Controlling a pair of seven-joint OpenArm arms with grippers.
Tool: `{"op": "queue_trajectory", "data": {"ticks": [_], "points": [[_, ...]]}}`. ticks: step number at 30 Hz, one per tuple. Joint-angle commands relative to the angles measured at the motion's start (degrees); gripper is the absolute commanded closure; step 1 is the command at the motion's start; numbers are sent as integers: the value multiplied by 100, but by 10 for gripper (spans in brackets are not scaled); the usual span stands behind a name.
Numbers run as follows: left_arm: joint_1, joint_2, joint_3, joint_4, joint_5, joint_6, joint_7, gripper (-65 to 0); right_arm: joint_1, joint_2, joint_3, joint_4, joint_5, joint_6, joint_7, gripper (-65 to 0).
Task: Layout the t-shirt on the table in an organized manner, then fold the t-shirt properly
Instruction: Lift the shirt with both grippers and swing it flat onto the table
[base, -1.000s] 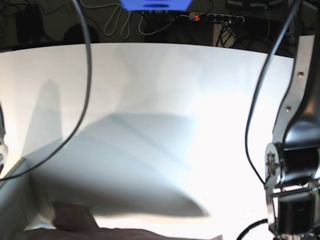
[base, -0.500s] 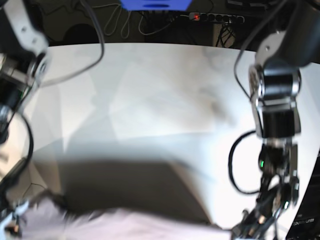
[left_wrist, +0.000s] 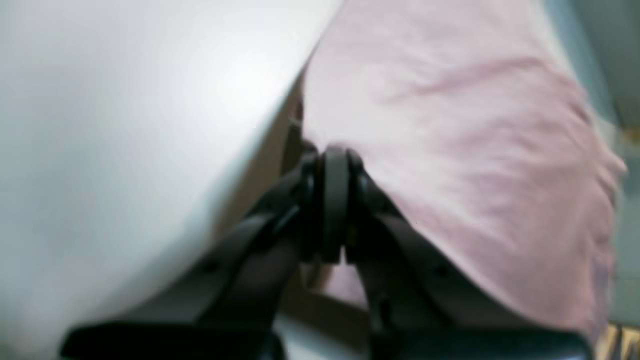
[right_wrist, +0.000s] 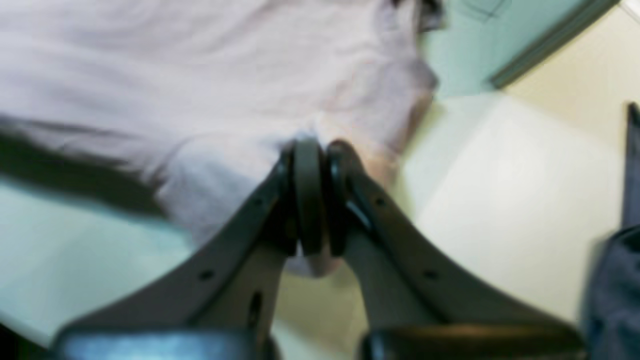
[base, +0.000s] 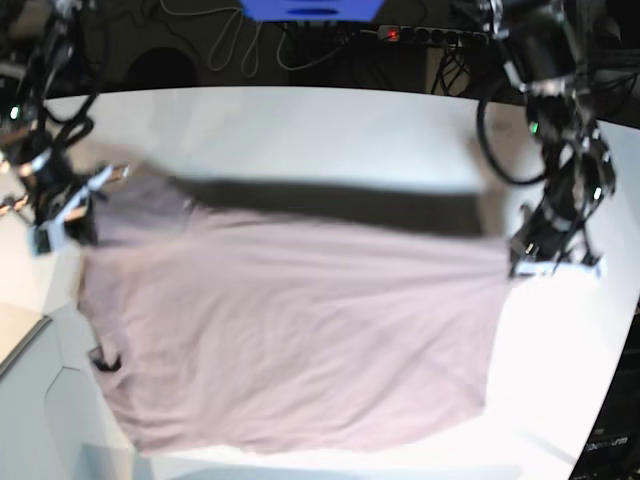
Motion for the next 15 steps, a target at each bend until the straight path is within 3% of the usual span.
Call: {"op": "queue_trajectory", "data": {"ticks": [1,5,10,15], "points": [[23,-53,-78,220,-93,-71,-117,0,-226,70,7,156,147,5,231,0],[497,-53,-280,387,-163,-80,-117,0,-920,-97,-37,165,165,5,794,0],[1086,-97,-552,651,-1077,-80,-117,0,-1589,-168,-29,165,183,5,1357,0],[1526,-237,-825,756,-1490,-80,-117,0,-2046,-352,-29,147,183,5,1620,0]]}}
